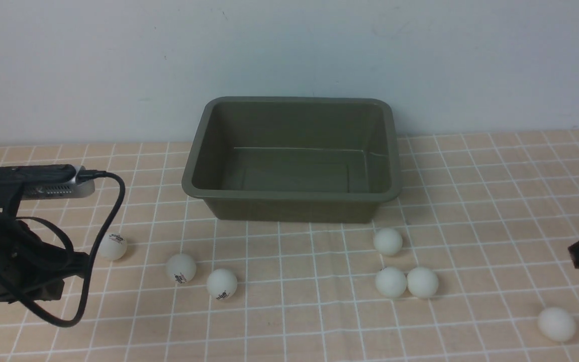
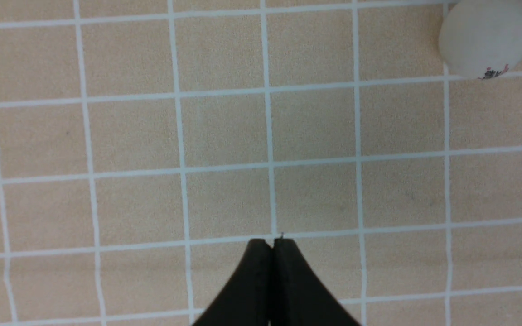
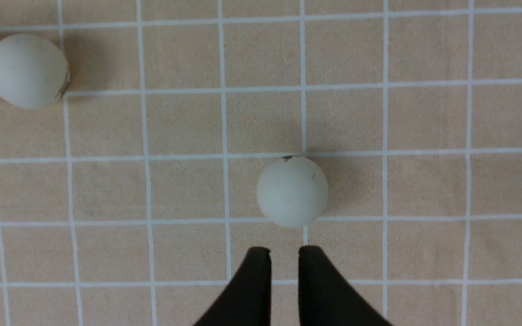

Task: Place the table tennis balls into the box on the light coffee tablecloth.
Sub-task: 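Reach for and grasp a ping pong ball on the table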

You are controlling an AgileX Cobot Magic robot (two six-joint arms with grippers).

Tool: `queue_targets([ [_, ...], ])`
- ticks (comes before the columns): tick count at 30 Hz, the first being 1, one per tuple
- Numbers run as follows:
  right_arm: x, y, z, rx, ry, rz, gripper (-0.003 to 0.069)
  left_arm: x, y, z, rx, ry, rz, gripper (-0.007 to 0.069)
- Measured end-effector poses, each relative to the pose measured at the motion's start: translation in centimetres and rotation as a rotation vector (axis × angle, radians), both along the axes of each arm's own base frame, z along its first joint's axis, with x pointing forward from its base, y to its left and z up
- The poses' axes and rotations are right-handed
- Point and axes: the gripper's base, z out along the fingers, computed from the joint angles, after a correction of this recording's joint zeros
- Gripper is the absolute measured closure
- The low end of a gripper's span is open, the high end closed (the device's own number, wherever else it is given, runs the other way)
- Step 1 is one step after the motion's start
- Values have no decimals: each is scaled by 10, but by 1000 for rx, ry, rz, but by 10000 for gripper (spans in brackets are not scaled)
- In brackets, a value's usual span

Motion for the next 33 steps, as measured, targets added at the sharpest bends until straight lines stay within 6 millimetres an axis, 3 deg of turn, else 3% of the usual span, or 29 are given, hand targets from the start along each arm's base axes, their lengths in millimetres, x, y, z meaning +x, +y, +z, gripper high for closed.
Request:
queue_targets([
  [6,19,1,0,2,25,17,349,4,0,-3,-7,-8,7,693],
  [11,34,2,-27,10,117,15,188,4,0,-3,-6,-13,7,692],
  [16,45,4,-45,29,154,16,152,5,-1,-3,-16,-16,12,692],
  [33,61,2,-89,-1,268,25,150,5,-1,-3,-17,-18,-3,692],
])
